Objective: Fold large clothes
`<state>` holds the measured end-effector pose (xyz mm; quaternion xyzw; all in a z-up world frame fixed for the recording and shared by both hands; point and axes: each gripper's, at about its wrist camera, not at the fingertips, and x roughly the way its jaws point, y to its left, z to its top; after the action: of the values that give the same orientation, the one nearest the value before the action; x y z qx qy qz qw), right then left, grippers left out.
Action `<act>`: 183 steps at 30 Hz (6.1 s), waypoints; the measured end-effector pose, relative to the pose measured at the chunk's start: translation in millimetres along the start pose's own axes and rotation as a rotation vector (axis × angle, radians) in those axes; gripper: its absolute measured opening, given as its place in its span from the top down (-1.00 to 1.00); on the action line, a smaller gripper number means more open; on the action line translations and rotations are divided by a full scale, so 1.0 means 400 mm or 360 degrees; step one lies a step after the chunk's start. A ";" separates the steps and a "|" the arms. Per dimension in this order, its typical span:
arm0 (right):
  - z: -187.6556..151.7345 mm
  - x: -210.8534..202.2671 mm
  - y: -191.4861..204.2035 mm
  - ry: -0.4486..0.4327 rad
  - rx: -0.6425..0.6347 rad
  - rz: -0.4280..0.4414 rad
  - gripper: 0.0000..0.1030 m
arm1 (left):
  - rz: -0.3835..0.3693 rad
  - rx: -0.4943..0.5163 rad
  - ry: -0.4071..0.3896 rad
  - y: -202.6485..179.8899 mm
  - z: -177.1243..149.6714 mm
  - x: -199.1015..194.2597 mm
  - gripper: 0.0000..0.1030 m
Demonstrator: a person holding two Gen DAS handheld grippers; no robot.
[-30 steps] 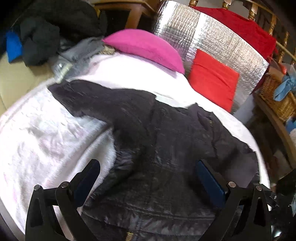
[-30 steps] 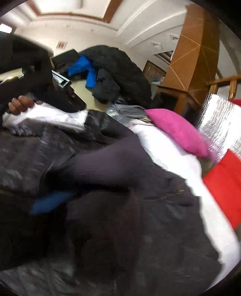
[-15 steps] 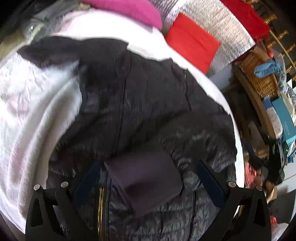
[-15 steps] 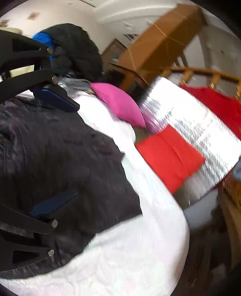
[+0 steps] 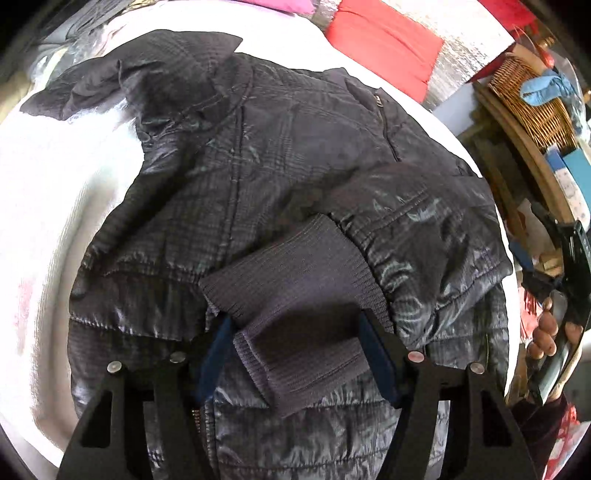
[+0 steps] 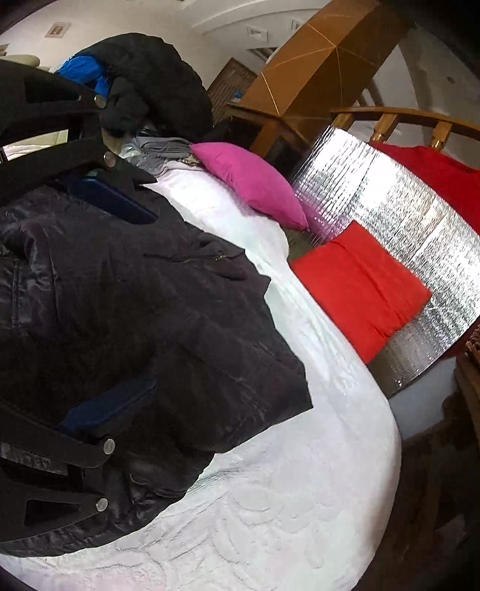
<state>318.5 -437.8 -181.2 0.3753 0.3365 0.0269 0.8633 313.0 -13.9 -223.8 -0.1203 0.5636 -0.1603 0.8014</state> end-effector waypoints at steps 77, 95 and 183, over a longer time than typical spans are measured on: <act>-0.045 0.181 0.168 -0.0042 -0.0543 -0.0184 -0.65 | 0.0062 -0.1073 -0.0756 0.774 0.353 -0.156 -0.62; -0.024 0.164 0.124 -0.0056 -0.0434 -0.0206 -0.65 | 0.0229 -0.0785 -0.0875 0.658 0.442 -0.199 0.89; -0.039 0.476 0.487 0.0199 -0.1012 -0.0773 -0.65 | 0.0416 0.0043 -0.0037 0.134 0.236 0.056 -0.52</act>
<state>496.1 -231.4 -166.0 -0.0032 0.4421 -0.0525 0.8954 415.6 27.7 -231.3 -0.0368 0.5631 -0.0605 0.8234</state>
